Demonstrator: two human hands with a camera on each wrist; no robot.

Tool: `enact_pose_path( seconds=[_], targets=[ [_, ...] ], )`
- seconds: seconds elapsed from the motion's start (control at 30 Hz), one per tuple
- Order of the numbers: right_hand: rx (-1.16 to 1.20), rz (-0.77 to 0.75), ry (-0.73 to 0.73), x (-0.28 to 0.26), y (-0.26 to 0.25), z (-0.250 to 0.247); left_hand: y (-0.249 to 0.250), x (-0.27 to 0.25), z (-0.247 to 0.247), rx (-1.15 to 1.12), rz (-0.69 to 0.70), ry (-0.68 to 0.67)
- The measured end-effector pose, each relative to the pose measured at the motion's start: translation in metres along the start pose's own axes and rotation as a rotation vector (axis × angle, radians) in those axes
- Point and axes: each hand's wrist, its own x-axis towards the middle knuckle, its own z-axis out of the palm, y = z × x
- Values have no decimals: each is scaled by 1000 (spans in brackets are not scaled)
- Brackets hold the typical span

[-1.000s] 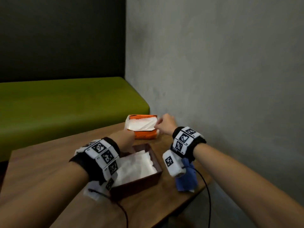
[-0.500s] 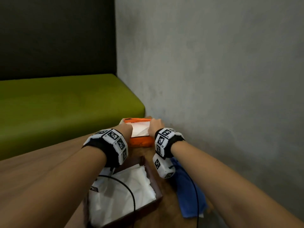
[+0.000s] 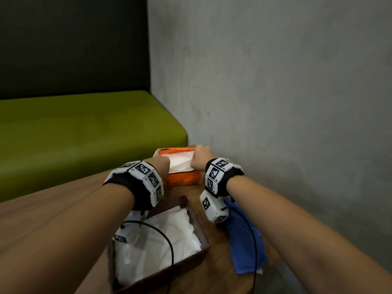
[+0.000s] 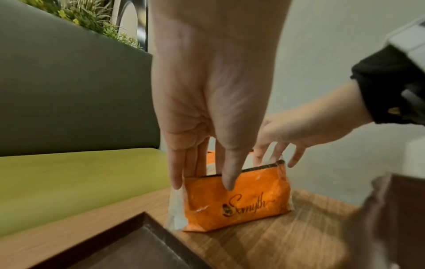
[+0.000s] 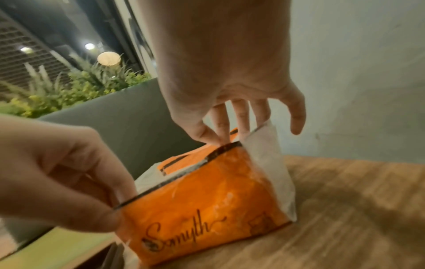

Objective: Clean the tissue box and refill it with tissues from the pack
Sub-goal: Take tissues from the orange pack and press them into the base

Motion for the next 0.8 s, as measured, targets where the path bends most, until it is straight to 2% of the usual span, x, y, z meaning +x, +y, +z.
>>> enact_pose_path(
  seconds=[0.27, 0.33, 0.47, 0.63, 0.8],
  targets=[
    [38, -11, 42, 8, 3, 7, -6, 9, 5, -88, 24, 95],
    [32, 1, 21, 7, 2, 9, -5, 9, 6, -147, 7, 129],
    [73, -4, 76, 6, 2, 8, 0, 6, 4, -282, 4, 179],
    [-24, 34, 90, 11, 3, 12, 5, 2, 1, -139, -42, 73],
    [-185, 57, -2, 26, -7, 26, 4, 11, 7, -73, -47, -11]
  ],
)
